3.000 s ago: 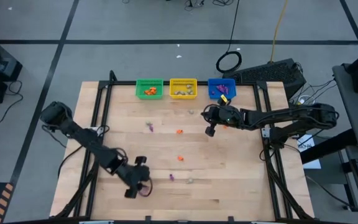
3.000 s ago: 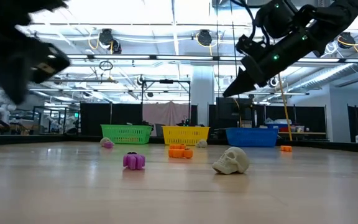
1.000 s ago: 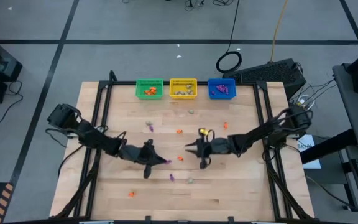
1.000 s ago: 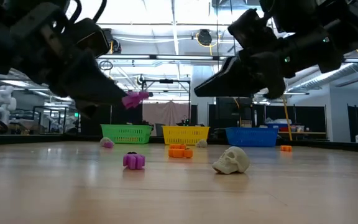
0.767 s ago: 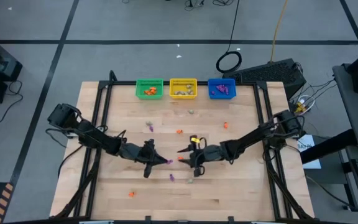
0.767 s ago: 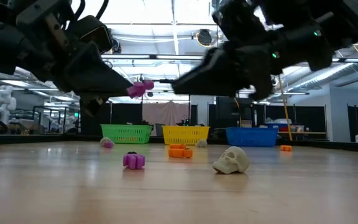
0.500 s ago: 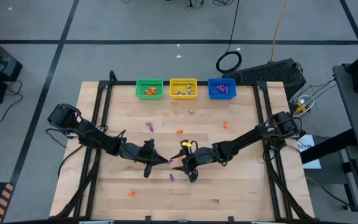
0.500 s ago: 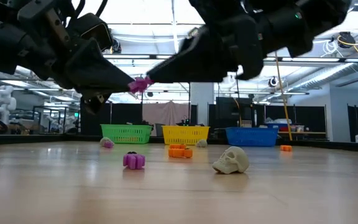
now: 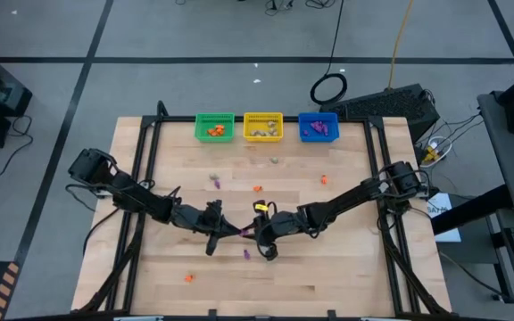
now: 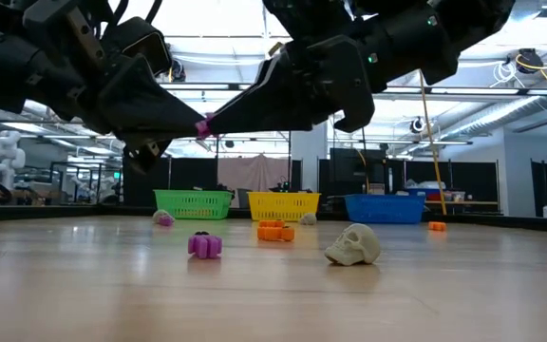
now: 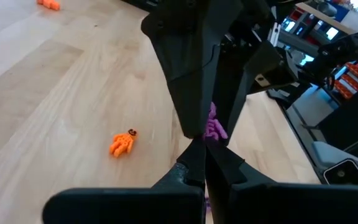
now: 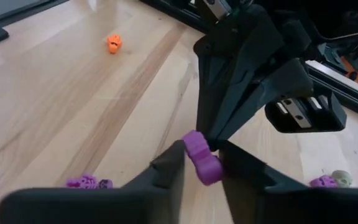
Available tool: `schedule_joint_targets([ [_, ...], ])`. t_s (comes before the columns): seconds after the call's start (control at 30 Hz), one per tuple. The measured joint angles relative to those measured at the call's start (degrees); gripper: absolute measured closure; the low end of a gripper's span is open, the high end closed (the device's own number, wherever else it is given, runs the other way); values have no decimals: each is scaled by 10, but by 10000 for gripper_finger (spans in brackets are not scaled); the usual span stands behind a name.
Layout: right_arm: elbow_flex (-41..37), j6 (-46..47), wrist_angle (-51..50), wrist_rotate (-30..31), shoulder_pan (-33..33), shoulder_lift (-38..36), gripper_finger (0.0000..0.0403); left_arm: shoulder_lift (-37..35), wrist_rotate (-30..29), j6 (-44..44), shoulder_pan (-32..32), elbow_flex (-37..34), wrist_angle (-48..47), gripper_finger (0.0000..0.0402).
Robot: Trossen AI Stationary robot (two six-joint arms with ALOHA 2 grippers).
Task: Sort Halloween decoration
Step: Put the violet skeleton toy into the blue bin
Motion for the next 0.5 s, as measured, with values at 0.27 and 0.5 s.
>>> schedule_joint_targets([
  [0.27,0,-9,-4,0,0,0,387,0,-6,16,-1,0,1,401],
  [0.5,0,-10,-43,1,0,-26,388,0,-27,51,-2,0,7,384],
])
